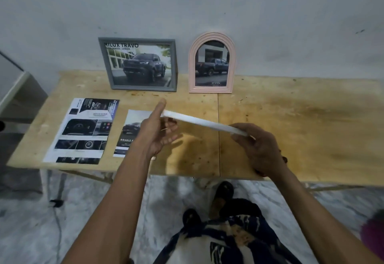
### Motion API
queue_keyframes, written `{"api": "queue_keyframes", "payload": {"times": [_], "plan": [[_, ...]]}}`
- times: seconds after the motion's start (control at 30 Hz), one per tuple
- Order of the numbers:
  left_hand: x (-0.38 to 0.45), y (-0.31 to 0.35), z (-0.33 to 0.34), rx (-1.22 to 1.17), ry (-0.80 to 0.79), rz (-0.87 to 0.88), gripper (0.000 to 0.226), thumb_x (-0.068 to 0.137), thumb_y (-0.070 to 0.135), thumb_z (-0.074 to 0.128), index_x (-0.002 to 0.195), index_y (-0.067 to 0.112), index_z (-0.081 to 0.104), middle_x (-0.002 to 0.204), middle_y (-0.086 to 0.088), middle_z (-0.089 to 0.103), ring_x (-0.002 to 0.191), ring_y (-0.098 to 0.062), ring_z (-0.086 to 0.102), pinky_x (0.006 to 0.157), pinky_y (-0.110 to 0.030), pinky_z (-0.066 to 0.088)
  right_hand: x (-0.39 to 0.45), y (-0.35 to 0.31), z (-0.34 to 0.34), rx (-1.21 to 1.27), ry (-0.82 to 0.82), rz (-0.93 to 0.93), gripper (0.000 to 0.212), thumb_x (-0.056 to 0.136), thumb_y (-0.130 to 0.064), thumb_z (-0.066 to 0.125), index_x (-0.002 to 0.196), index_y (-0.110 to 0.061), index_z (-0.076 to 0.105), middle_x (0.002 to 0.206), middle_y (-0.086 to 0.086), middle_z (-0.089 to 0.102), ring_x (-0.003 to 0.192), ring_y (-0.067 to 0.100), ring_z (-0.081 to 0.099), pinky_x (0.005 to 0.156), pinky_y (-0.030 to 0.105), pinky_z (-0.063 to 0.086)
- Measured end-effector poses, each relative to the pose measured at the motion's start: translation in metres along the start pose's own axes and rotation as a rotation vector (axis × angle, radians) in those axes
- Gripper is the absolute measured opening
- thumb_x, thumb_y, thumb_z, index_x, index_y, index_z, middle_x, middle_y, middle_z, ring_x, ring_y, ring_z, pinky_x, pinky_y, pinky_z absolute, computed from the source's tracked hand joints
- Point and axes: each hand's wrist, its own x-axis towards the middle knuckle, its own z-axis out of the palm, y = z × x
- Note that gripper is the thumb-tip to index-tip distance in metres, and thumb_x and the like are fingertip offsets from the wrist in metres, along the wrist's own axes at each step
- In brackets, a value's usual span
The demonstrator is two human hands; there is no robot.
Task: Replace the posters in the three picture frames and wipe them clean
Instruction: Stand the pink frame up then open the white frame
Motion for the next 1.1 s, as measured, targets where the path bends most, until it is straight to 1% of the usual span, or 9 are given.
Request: {"api": "queue_keyframes", "payload": {"times": [0.1,0.2,0.3,0.37,0.57,0.87,0.97,1.03,1.1], "plan": [[0.015,-0.002,-0.006,0.069,-0.037,-0.039,0.026,0.090,0.030,0.067,0.107,0.010,0.063,0.070,-0.004,0.062,0.058,-0.014,0.064,0.055,-0.029,0.056,-0.001,0.013,0.004,0.008,-0.041,0.077,0.027,0.085,-0.005,0.071,0.111,-0.015,0.071,0.118,-0.010,0.062,0.108,-0.001,0.058,0.085,0.010,0.047],[0.026,-0.016,-0.008,0.152,-0.055,-0.064,0.019,0.094,0.006,0.058,0.110,-0.002,0.065,0.090,-0.012,0.070,0.064,-0.018,0.069,0.052,-0.028,0.057,-0.006,0.023,0.010,0.047,-0.003,0.285,0.039,0.084,-0.002,0.070,0.121,-0.014,0.063,0.124,-0.005,0.058,0.108,0.004,0.058,0.079,0.006,0.048],[0.041,-0.042,-0.009,0.321,-0.046,-0.083,0.019,0.096,0.003,0.055,0.107,0.004,0.071,0.091,-0.010,0.073,0.072,-0.019,0.066,0.055,-0.028,0.055,-0.011,0.037,0.023,0.268,0.145,0.557,0.038,0.086,0.001,0.066,0.117,-0.019,0.058,0.102,-0.012,0.064,0.084,-0.006,0.063,0.064,0.012,0.051],[0.052,-0.057,-0.010,0.434,-0.039,-0.088,0.021,0.097,0.006,0.055,0.107,0.009,0.072,0.090,-0.012,0.073,0.077,-0.024,0.060,0.056,-0.031,0.045,-0.010,0.056,0.033,0.236,0.188,0.687,0.027,0.088,-0.006,0.064,0.113,-0.015,0.062,0.103,-0.004,0.068,0.085,0.000,0.062,0.064,0.018,0.050],[0.070,-0.086,-0.001,0.502,0.121,-0.054,0.030,0.084,-0.010,0.053,0.091,0.008,0.077,0.071,-0.009,0.072,0.066,-0.026,0.058,0.066,-0.039,0.045,-0.004,0.095,0.050,0.088,0.017,0.796,0.022,0.090,-0.010,0.057,0.110,-0.015,0.065,0.100,-0.002,0.069,0.086,0.012,0.064,0.070,0.029,0.055],[0.080,-0.105,0.025,0.928,0.306,0.104,0.010,0.080,0.018,0.066,0.090,0.017,0.069,0.088,-0.005,0.073,0.083,-0.027,0.067,0.074,-0.031,0.054,0.000,0.122,0.063,-0.101,0.051,0.834,0.014,0.084,-0.020,0.063,0.095,-0.014,0.056,0.085,-0.004,0.064,0.077,0.016,0.062,0.055,0.022,0.044],[0.084,-0.099,0.034,1.120,0.288,0.172,0.046,0.074,0.026,0.072,0.117,0.017,0.058,0.114,-0.013,0.060,0.103,-0.035,0.061,0.086,-0.042,0.054,0.004,0.125,0.068,-0.250,-0.034,0.806,0.025,0.081,-0.029,0.064,0.099,-0.014,0.054,0.100,0.004,0.061,0.089,0.024,0.059,0.071,0.036,0.051],[0.089,-0.092,0.039,1.225,0.228,0.172,0.072,0.075,0.032,0.077,0.138,0.020,0.042,0.131,-0.015,0.045,0.118,-0.038,0.051,0.094,-0.047,0.049,0.002,0.125,0.071,-0.403,-0.133,0.714,0.044,0.079,-0.030,0.066,0.116,-0.012,0.048,0.114,0.008,0.053,0.101,0.028,0.050,0.076,0.034,0.042],[0.095,-0.084,0.043,1.330,0.182,0.175,0.077,0.080,0.040,0.075,0.143,0.025,0.033,0.138,-0.015,0.037,0.124,-0.039,0.044,0.096,-0.049,0.047,0.001,0.121,0.072,-0.456,-0.228,0.630,0.065,0.077,-0.034,0.066,0.132,-0.019,0.035,0.118,0.007,0.043,0.106,0.027,0.040,0.074,0.032,0.035]]}}
